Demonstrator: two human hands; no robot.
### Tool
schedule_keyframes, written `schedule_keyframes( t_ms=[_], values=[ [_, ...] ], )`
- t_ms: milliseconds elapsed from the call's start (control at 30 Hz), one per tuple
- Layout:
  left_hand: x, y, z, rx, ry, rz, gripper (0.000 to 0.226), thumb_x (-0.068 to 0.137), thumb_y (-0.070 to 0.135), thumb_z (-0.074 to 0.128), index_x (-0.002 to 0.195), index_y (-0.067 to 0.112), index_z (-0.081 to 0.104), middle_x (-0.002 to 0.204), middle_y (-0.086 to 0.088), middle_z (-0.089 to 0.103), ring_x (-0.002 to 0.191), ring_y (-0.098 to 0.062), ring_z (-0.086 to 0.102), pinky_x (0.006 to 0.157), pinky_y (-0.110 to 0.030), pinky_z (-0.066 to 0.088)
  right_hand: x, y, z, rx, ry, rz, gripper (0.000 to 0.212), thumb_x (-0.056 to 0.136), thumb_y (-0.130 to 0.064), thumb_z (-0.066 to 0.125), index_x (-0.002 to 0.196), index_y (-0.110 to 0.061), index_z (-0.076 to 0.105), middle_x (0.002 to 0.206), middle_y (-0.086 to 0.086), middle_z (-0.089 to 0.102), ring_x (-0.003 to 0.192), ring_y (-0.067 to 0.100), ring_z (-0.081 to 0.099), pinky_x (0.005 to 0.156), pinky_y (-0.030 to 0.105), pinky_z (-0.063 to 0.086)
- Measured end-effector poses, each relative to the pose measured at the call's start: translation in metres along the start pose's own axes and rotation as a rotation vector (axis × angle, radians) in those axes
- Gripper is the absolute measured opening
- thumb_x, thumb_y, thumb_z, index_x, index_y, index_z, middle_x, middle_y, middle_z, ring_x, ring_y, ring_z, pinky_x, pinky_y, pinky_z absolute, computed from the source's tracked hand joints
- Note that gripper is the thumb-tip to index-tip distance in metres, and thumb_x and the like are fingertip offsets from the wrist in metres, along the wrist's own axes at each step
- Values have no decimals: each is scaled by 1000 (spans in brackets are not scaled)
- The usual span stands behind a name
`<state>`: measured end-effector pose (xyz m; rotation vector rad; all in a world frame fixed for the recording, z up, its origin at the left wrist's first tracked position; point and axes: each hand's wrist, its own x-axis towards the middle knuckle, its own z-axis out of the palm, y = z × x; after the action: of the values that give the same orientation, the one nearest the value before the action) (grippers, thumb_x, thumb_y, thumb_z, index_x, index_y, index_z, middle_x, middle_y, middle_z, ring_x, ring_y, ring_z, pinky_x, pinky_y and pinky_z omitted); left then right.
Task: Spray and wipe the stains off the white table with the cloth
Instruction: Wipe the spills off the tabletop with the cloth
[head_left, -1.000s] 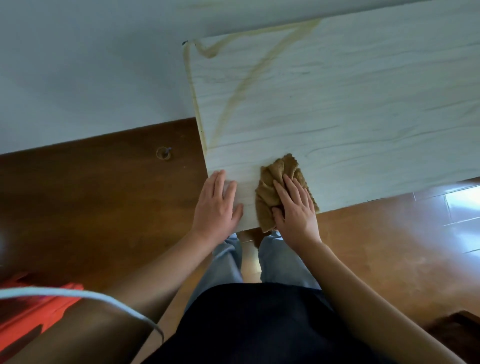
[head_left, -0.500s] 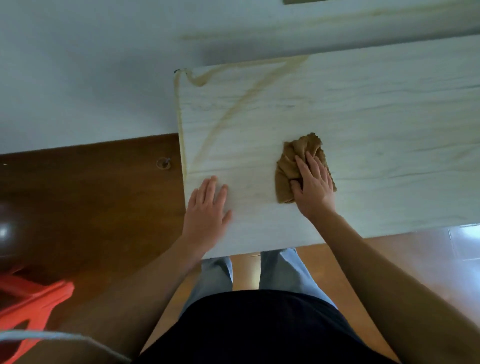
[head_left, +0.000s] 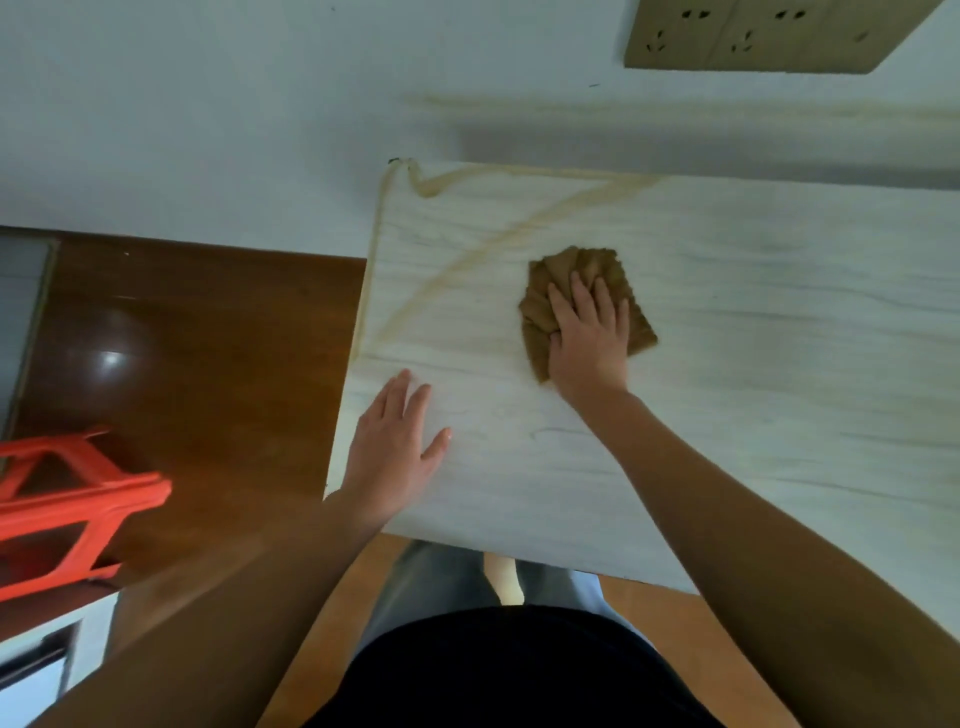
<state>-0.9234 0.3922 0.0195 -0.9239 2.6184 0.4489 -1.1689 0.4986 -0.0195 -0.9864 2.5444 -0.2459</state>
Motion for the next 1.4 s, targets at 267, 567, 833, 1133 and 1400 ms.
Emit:
schedule_keyframes(
  t_ms=[267,567,833,1133,1400],
  values=[
    [19,41,11,29,24,-51,65,98,53,50,153,20,38,166,-14,23,153,-37,22,115,-54,38,-37,42,3,-3,-52,-254,58,101,-31,44,157,-28,30,167,-1,20,155,21,10,127,44,5],
    [19,40,17,12,17,-87,67,98,54,49,155,22,35,168,-13,17,154,-37,15,118,-58,31,3,194,-70,-11,87,152,58,101,-28,45,157,-20,30,165,9,24,152,31,18,124,46,13],
    [19,41,22,-19,27,-105,68,98,55,46,156,23,33,169,-11,14,156,-35,10,120,-58,24,84,132,-69,13,119,212,61,98,-20,43,157,-24,30,167,5,18,154,31,11,124,49,5],
    [18,42,20,-20,42,-91,69,94,56,47,153,20,39,167,-13,21,154,-39,17,116,-61,32,-11,81,-19,-9,21,-138,56,101,-29,42,156,-26,32,166,1,22,155,24,12,126,47,8],
    [18,42,22,-14,51,-86,73,92,59,40,153,18,38,167,-15,21,153,-40,18,114,-62,31,-33,204,-57,59,162,337,59,101,-26,48,157,-19,32,165,8,24,153,30,16,124,46,14]
  ],
)
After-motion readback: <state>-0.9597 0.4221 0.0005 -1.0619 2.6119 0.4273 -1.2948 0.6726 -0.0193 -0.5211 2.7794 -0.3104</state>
